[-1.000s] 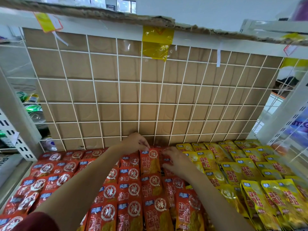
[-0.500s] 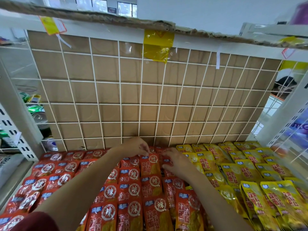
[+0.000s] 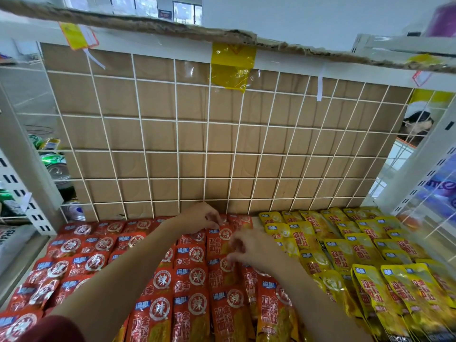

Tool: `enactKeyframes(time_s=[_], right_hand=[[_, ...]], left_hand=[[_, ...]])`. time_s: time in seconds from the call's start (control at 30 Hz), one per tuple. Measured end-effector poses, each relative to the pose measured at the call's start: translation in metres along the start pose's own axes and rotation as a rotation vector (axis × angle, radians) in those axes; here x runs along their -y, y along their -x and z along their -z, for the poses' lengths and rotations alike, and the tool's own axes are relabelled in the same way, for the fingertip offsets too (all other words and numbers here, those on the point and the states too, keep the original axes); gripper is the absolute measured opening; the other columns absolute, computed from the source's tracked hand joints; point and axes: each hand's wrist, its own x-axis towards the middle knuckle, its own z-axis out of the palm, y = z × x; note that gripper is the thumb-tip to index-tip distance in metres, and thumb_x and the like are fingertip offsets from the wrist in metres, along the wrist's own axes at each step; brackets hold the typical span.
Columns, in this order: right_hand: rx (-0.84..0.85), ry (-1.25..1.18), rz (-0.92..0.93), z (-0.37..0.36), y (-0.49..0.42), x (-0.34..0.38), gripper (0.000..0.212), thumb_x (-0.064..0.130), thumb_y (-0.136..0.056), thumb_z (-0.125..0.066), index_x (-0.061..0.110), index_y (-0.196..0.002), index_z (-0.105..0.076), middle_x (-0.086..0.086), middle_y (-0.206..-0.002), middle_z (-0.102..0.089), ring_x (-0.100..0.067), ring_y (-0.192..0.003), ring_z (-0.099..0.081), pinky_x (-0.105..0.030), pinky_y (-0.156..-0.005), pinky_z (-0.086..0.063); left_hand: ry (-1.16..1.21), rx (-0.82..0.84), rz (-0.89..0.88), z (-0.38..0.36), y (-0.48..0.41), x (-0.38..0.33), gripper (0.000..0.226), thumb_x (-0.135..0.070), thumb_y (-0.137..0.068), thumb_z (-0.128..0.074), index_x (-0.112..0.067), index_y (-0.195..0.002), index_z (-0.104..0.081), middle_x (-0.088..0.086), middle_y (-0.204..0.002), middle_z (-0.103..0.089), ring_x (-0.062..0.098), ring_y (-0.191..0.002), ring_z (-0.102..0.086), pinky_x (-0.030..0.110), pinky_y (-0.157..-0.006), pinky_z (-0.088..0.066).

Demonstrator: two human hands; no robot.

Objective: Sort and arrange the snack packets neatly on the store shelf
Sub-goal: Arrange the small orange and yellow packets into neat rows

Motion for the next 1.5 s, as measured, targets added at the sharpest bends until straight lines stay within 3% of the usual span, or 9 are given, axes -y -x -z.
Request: enactKeyframes(time_s=[0.13, 0.27, 0.43, 0.63, 0.8, 0.97, 1.1, 1.2, 1.5], right_hand=[[0.055, 0.021, -0.020, -0.005, 0.001, 0.008, 0.035, 0.046, -0.074, -0.070, 0.025, -0.087, -0.046, 0.003, -0.095, -0.056, -0.016, -0.088, -0.052, -0.028, -0.069, -0.034], [0.056, -0.061, -0.042, -0.008, 0.001, 0.006, 0.033, 0.043, -0.073, -0.072, 0.023, -0.086, -0.049, 0.003, -0.097, -0.057, -0.015, -0.091, -0.052, -0.027, -0.070, -0.036], [-0.015, -0.140, -0.074, -0.013, -0.001, 0.002, 0.023, 0.032, -0.074, -0.073, 0.025, -0.079, -0.052, 0.009, -0.088, -0.055, -0.010, -0.087, -0.051, -0.027, -0.074, -0.042], [-0.109, -0.227, -0.112, -0.012, -0.001, 0.001, 0.014, 0.024, -0.079, -0.071, 0.018, -0.091, -0.067, 0.007, -0.088, -0.061, -0.006, -0.085, -0.054, -0.027, -0.079, -0.048], [-0.183, -0.239, -0.153, -0.014, -0.005, 0.003, 0.012, 0.022, -0.083, -0.067, 0.016, -0.093, -0.070, 0.003, -0.099, -0.068, -0.002, -0.083, -0.052, -0.017, -0.077, -0.041], [-0.180, -0.254, -0.193, -0.019, -0.011, 0.006, 0.013, 0.022, -0.084, -0.066, 0.015, -0.095, -0.069, 0.001, -0.101, -0.068, -0.009, -0.095, -0.060, -0.026, -0.088, -0.047], [-0.199, -0.283, -0.227, -0.021, -0.011, 0.005, 0.012, 0.020, -0.084, -0.066, 0.014, -0.094, -0.069, -0.001, -0.099, -0.068, -0.007, -0.085, -0.057, -0.021, -0.079, -0.046], [-0.209, -0.275, -0.230, -0.021, -0.012, 0.005, 0.014, 0.021, -0.085, -0.065, 0.014, -0.097, -0.068, -0.002, -0.102, -0.067, -0.009, -0.090, -0.058, -0.019, -0.078, -0.044], [-0.206, -0.259, -0.244, -0.022, -0.015, 0.006, 0.013, 0.023, -0.085, -0.065, 0.014, -0.095, -0.068, -0.003, -0.104, -0.067, -0.015, -0.098, -0.060, -0.032, -0.090, -0.047]], left_hand=[[0.047, -0.085, 0.025, -0.001, 0.006, -0.005, 0.015, -0.020, -0.087, -0.064, -0.018, -0.101, -0.069, -0.018, -0.082, -0.057, -0.005, -0.075, -0.051, 0.008, -0.066, -0.037], [0.104, -0.194, 0.048, -0.006, 0.021, -0.009, 0.019, -0.023, -0.086, -0.065, -0.020, -0.105, -0.065, -0.010, -0.093, -0.061, 0.008, -0.089, -0.057, 0.019, -0.078, -0.045], [-0.031, -0.191, 0.066, -0.021, 0.037, -0.005, 0.037, -0.028, -0.087, -0.064, -0.023, -0.122, -0.057, -0.009, -0.113, -0.058, 0.007, -0.103, -0.054, 0.019, -0.088, -0.041], [-0.038, -0.240, 0.073, -0.025, 0.042, -0.005, 0.039, -0.026, -0.087, -0.064, -0.025, -0.125, -0.056, -0.006, -0.121, -0.060, 0.008, -0.107, -0.054, 0.020, -0.090, -0.043], [-0.060, -0.236, 0.055, -0.024, 0.050, -0.005, 0.035, -0.023, -0.094, -0.053, -0.026, -0.128, -0.053, -0.005, -0.127, -0.055, 0.011, -0.115, -0.050, 0.024, -0.096, -0.041], [-0.095, -0.254, 0.018, -0.027, 0.061, -0.005, 0.035, -0.017, -0.095, -0.049, -0.023, -0.129, -0.053, -0.005, -0.129, -0.054, 0.011, -0.116, -0.051, 0.021, -0.094, -0.040], [-0.098, -0.259, 0.007, -0.031, 0.065, -0.004, 0.033, -0.017, -0.095, -0.049, -0.025, -0.126, -0.056, -0.006, -0.130, -0.054, 0.010, -0.117, -0.050, 0.022, -0.096, -0.039], [-0.112, -0.253, 0.019, -0.033, 0.068, -0.004, 0.033, -0.018, -0.095, -0.048, -0.027, -0.126, -0.055, -0.006, -0.132, -0.052, 0.011, -0.120, -0.048, 0.026, -0.100, -0.039], [-0.109, -0.257, 0.025, -0.031, 0.069, -0.009, 0.033, -0.014, -0.096, -0.045, -0.024, -0.127, -0.056, -0.007, -0.134, -0.051, 0.009, -0.124, -0.044, 0.012, -0.094, -0.027]])
